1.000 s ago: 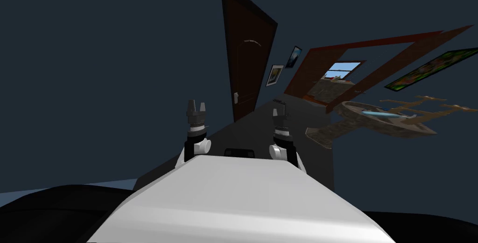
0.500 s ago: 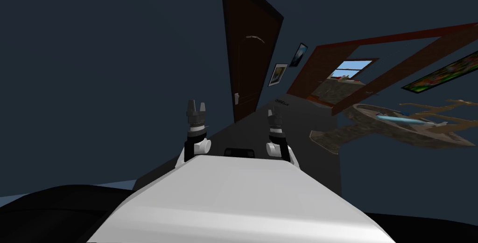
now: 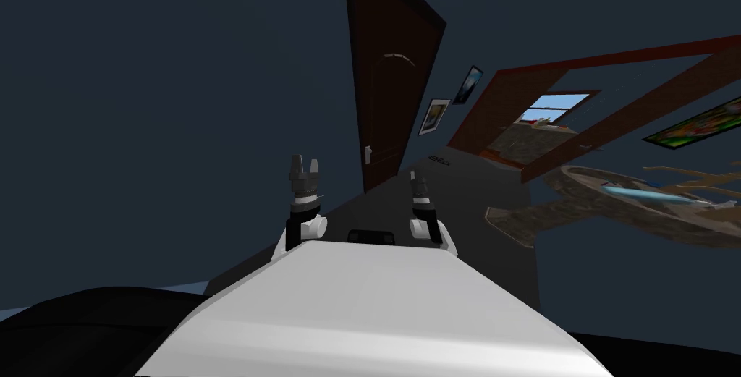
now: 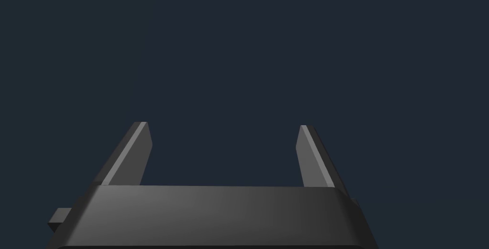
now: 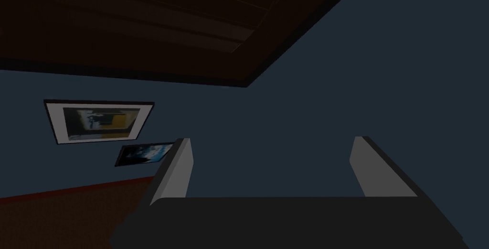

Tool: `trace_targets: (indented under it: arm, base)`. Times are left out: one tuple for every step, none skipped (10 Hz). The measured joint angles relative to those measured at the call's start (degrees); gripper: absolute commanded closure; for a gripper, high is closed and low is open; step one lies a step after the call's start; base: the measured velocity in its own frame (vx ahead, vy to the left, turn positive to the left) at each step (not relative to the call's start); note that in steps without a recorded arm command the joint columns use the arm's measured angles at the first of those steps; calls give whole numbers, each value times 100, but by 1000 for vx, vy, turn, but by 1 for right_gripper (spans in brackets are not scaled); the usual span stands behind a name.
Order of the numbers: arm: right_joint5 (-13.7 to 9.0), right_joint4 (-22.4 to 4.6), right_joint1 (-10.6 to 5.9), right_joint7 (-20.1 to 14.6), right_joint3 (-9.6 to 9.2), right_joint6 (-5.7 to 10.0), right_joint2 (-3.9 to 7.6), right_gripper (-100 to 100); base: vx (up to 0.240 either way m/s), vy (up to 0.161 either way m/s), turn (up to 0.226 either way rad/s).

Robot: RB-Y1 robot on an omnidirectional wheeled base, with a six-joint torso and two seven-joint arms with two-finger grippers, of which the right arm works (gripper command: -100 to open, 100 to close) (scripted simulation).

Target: Pull the door open

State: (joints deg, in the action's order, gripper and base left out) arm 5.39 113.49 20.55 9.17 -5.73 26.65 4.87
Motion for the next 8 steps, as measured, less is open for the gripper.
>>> trace_targets:
  arm:
    - [80, -145, -74, 103, -20, 19, 12, -100]
    - [157, -235, -136, 198, -37, 0, 39, -100]
    - [235, -365, -224, 294, -47, -16, 61, -100]
    - [320, -491, -311, 400, -67, -33, 75, -100]
    - [409, -650, -404, 515, -90, -30, 76, -100]
    - [489, -763, -480, 614, -103, -45, 109, -100]
    - [570, -938, -561, 718, -113, -18, 128, -100]
    - [651, -1089, -651, 822, -124, -6, 152, -100]
  base:
    - [104, -17, 39]
    - [104, -4, 42]
    - [94, -9, 45]
    - [91, -5, 47]
    - [90, -10, 44]
    - [100, -8, 37]
    - [99, -17, 45]
    - [101, -24, 41]
